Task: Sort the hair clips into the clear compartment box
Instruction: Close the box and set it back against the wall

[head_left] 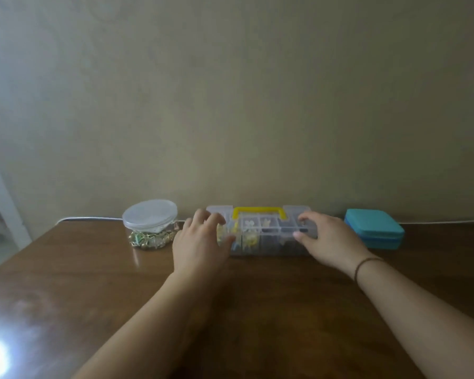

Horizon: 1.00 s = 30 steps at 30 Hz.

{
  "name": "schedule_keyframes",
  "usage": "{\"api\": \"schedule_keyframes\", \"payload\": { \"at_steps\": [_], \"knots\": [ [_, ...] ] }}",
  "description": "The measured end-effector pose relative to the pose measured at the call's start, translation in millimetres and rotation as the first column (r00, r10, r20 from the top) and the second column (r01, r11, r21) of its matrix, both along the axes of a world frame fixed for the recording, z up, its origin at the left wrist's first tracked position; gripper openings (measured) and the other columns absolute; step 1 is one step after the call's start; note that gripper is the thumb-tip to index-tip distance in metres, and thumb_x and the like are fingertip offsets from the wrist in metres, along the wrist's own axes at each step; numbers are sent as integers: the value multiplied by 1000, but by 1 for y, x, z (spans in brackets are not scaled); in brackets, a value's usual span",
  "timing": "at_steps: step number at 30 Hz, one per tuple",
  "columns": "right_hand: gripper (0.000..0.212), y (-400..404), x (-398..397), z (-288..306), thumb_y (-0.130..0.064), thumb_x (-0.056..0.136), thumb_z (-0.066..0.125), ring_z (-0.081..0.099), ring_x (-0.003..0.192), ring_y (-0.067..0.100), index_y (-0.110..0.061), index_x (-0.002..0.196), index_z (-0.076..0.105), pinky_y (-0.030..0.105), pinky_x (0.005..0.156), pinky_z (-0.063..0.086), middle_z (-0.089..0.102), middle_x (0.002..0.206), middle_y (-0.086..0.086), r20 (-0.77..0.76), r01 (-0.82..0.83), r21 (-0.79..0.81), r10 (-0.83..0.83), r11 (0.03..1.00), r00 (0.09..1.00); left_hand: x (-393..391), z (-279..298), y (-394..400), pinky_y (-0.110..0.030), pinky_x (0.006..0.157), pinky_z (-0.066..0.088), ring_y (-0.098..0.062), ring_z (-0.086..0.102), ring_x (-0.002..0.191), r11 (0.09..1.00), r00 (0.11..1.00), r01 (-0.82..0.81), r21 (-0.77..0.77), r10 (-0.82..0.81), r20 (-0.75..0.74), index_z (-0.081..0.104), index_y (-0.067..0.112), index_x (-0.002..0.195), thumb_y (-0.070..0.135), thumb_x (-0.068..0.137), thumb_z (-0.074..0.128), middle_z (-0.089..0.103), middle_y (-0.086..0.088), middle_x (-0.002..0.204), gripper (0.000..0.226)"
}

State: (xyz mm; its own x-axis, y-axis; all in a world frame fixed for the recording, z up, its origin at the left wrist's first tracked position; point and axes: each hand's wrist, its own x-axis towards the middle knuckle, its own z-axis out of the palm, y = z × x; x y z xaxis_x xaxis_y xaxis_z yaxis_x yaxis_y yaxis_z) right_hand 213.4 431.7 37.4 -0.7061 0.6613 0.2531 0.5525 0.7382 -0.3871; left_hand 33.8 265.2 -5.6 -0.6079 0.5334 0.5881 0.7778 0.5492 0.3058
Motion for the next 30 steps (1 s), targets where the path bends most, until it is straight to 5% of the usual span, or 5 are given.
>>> {"api": "schedule_keyframes", "payload": {
  "at_steps": [8,13,17,21,30],
  "knots": [
    [39,30,-40,-18,-53,93,50,62,102,21,-37,129,50,28,61,40,63,122,-3,-45,101,128,-96,987,994,-51,3,35,-38,85,44,-24,50,112,997,1000,-29,-65,30,10,56,31,114,52,84,66,52,6,122,37],
    [55,38,-38,-33,-47,91,57,49,129,22,-34,141,37,36,79,48,35,154,-4,-79,3,72,3,997,997,-54,-8,16,-44,100,32,-29,40,125,998,988,-30,-63,20,-152,54,34,126,58,75,71,44,2,136,59],
    [79,35,-18,-59,-42,83,68,51,123,29,-28,147,23,36,76,53,14,156,-2,-219,60,113,-34,992,975,-74,-12,-31,-48,115,20,-30,13,141,907,923,-363,211,321,210,39,38,137,61,60,79,13,1,154,90],
    [81,35,-13,-71,-35,81,73,55,114,29,-26,145,25,37,82,52,20,147,0,-281,78,22,-69,997,957,-88,-18,-49,-47,112,31,-34,19,141,865,828,-435,252,274,489,25,38,143,63,53,82,-8,3,157,109],
    [80,34,-15,-70,-33,82,72,44,127,22,-23,145,25,30,89,47,22,147,1,-231,27,148,8,989,973,-100,-3,-52,-39,107,41,-22,50,126,803,849,-385,454,116,515,46,32,134,62,51,86,53,1,135,97]
  ]
}}
